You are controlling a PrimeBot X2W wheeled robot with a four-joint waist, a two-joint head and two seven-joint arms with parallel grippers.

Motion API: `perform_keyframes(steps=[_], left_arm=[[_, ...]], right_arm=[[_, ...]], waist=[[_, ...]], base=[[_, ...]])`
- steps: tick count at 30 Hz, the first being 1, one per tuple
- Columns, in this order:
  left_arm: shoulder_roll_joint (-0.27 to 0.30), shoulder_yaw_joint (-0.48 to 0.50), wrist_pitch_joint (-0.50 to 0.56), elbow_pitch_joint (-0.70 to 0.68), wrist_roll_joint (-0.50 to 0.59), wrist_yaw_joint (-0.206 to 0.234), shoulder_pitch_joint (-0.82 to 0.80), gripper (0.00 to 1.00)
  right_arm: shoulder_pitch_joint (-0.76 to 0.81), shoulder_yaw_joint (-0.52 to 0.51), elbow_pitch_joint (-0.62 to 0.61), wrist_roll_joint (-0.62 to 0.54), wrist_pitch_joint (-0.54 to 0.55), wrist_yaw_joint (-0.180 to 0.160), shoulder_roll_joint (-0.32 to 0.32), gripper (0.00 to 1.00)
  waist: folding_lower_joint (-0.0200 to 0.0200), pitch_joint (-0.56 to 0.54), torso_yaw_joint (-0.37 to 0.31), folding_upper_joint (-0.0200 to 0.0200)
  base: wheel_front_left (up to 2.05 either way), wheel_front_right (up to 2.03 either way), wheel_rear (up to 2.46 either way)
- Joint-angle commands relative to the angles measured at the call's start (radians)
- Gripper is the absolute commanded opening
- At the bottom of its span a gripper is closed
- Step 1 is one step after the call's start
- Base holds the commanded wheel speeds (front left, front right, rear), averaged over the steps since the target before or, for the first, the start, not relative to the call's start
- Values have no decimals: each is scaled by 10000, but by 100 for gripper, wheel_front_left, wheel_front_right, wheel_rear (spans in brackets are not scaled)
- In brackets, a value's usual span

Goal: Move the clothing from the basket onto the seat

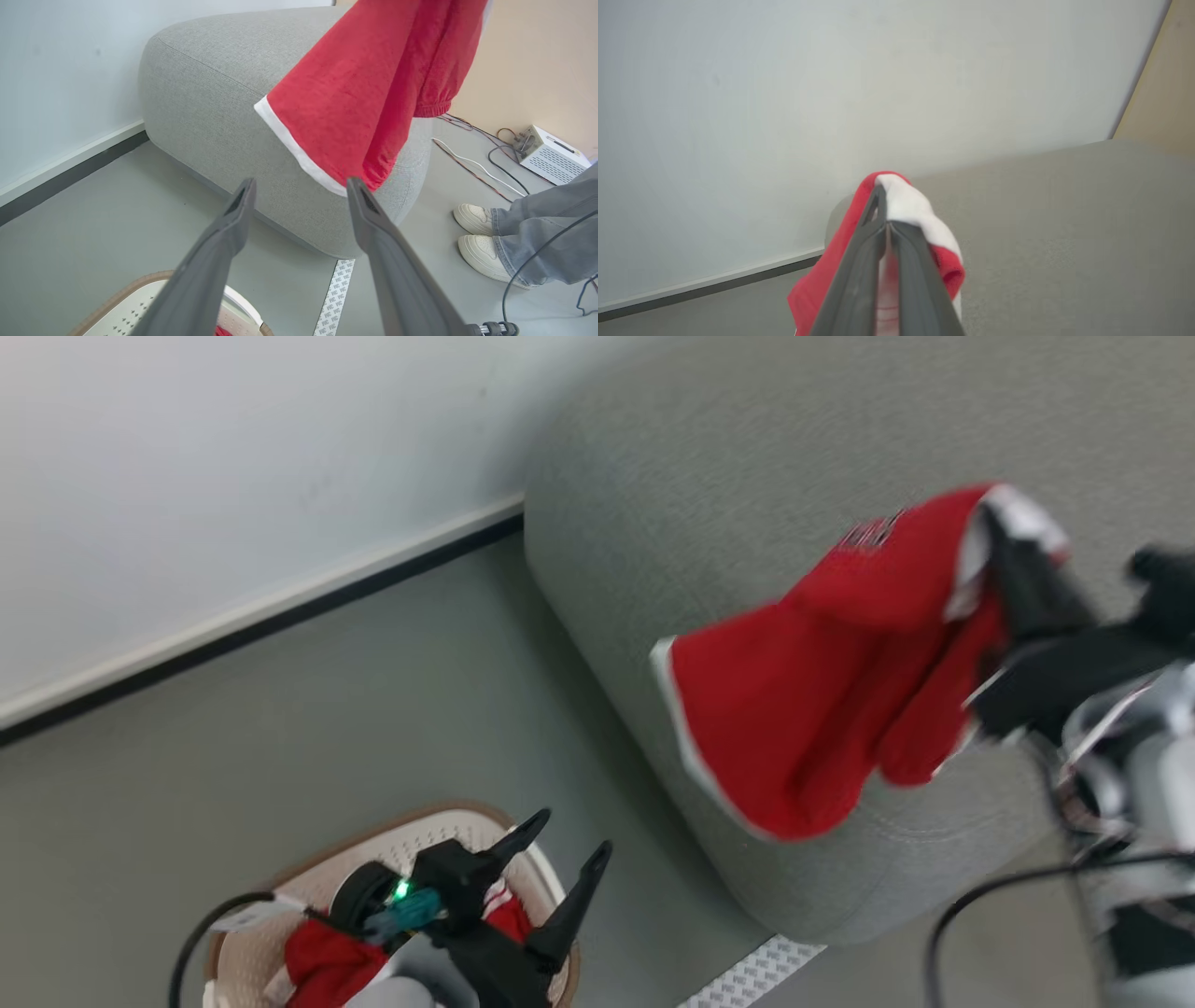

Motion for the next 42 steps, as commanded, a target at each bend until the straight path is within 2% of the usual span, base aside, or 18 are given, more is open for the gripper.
perform_keyframes(steps=[1,4,7,11,15,16,20,24,32,33,35,39,42], left_arm=[[105,-76,81,-185,195,-2,-214,100],[215,-209,269,-762,537,61,-566,100],[420,-225,458,-1526,864,228,-904,100],[715,-179,694,-2563,1310,446,-1255,100],[892,-178,839,-3367,1535,644,-1375,100],[969,-206,895,-3669,1661,712,-1406,100],[1057,-261,913,-4074,1832,787,-1432,100],[1056,-439,754,-4606,2027,671,-1542,100],[971,-625,688,-4713,2026,473,-1626,100],[964,-615,665,-4673,1995,445,-1635,100],[970,-590,626,-4568,1947,408,-1644,100],[862,-552,405,-4256,1707,314,-1522,100],[730,-479,109,-3893,1491,359,-1227,100]], right_arm=[[-402,-221,101,336,46,4,-211,0],[-1459,-843,464,1342,202,4,-808,0],[-2579,-1310,1082,1613,356,0,-1670,0],[-4240,-2079,2115,1537,363,4,-2696,0],[-5724,-2978,3024,1286,372,4,-3432,0],[-6350,-3428,3472,1165,343,4,-3722,0],[-6939,-3957,4166,971,252,4,-3942,0],[-7120,-4371,5061,558,149,4,-4008,0],[-6143,-5081,6748,-433,-346,4,-3337,0],[-6028,-5168,6910,-566,-423,4,-3241,25],[-5889,-5508,7259,-721,-476,4,-3030,100],[-5594,-5574,7485,-1268,-499,3,-2952,100],[-5150,-5218,7395,-1487,-425,4,-2890,100]], waist=[[-1,1033,940,-1],[-1,1730,1379,-1],[-1,2508,1677,-1],[-1,3471,1974,-1],[-1,4167,2236,-1],[-1,4449,2344,-1],[-1,4820,2470,-1],[-1,5124,2564,-1],[-1,5140,2648,-1],[-1,5072,2649,-1],[-1,4911,2663,-1],[-1,4307,2766,-1],[-1,3614,2875,-1]], base=[[0,0,0],[0,0,0],[0,0,0],[0,0,0],[0,0,0],[0,0,0],[0,0,0],[0,0,0],[0,0,0],[0,0,0],[0,0,0],[0,0,0],[0,0,0]])
